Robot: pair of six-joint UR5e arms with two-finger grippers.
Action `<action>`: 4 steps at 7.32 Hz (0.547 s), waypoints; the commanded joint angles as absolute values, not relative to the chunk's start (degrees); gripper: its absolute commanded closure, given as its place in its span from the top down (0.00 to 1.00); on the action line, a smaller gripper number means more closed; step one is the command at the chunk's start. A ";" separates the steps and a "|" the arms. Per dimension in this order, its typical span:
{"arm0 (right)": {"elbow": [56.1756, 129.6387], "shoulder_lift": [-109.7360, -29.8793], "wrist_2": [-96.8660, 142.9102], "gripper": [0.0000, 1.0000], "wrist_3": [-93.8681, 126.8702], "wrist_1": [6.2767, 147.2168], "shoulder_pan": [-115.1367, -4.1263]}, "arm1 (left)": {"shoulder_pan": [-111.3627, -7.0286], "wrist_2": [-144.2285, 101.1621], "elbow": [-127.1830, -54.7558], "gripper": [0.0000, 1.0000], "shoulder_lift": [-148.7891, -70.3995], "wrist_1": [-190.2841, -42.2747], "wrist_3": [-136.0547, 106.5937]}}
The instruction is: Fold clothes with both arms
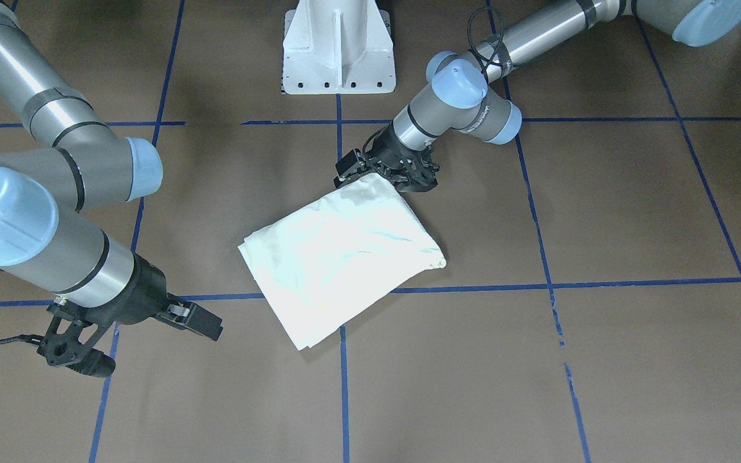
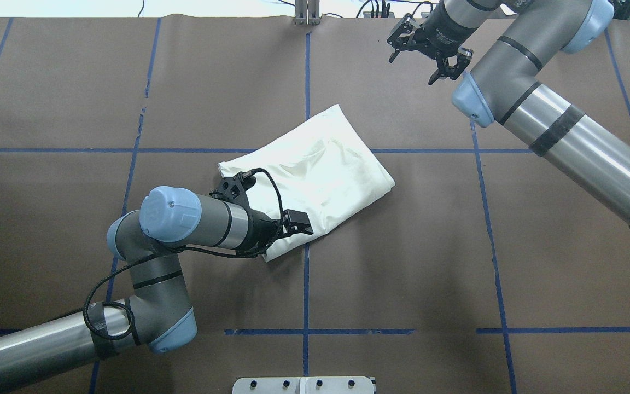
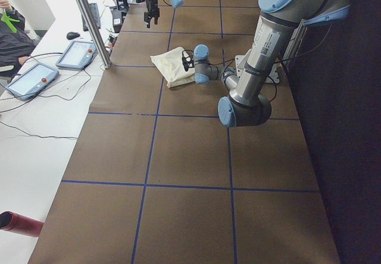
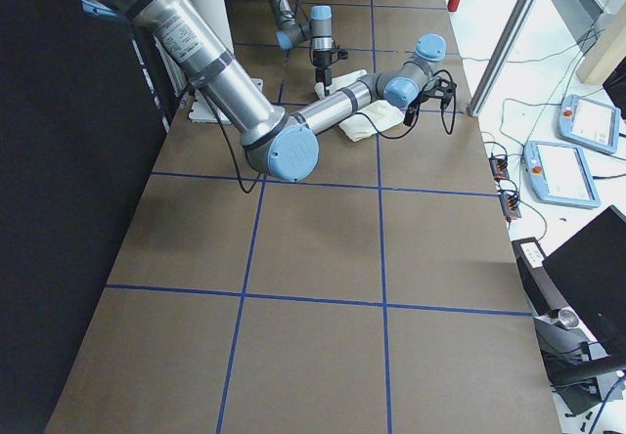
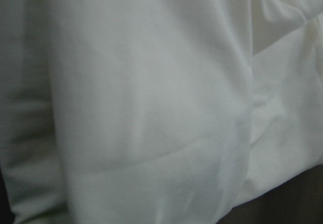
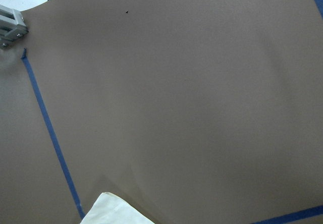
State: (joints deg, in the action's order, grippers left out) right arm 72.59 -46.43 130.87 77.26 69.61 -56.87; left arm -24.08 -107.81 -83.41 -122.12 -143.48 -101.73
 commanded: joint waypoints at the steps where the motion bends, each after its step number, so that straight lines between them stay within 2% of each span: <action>1: 72.60 -46.49 130.87 1.00 77.26 69.61 -56.87 | -23.29 -107.92 -90.04 1.00 -117.72 -140.64 -101.60; 2: 72.60 -46.49 130.87 1.00 77.26 69.61 -56.95 | -23.90 -110.28 -96.09 1.00 -113.51 -137.23 -100.82; 4: 72.77 -46.93 130.87 1.00 77.17 69.52 -57.13 | -25.84 -111.27 -102.37 1.00 -108.48 -134.05 -96.26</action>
State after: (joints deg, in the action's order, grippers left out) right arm 72.71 -46.67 130.87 77.20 69.59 -57.02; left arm -24.94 -110.61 -98.27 -111.90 -136.28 -98.84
